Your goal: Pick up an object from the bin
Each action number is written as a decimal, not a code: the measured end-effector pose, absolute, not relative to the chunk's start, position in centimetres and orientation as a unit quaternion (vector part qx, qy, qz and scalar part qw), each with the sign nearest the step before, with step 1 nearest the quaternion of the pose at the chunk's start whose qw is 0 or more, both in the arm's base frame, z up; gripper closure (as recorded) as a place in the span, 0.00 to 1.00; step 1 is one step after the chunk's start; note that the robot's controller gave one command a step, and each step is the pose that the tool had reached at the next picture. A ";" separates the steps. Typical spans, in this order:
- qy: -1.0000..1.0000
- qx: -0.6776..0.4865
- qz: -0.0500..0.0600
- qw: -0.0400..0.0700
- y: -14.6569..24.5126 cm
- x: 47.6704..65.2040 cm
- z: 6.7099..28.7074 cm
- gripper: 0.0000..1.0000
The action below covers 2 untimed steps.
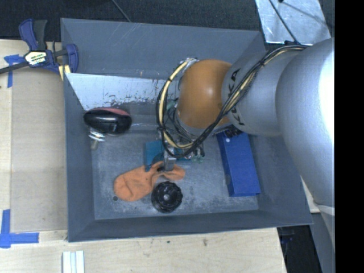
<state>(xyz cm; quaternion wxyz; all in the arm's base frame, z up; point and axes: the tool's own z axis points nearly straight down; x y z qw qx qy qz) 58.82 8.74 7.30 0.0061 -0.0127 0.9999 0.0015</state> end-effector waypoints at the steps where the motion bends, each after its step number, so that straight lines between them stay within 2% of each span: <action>1: 1.000 -0.013 0.001 0.006 8.7 58.8 7.3 1.00; 2: 1.000 0.000 0.000 -0.002 9.7 60.7 20.6 1.00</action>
Offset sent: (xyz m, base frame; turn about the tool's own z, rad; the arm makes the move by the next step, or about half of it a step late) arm 0.0194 0.0108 0.1351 0.0265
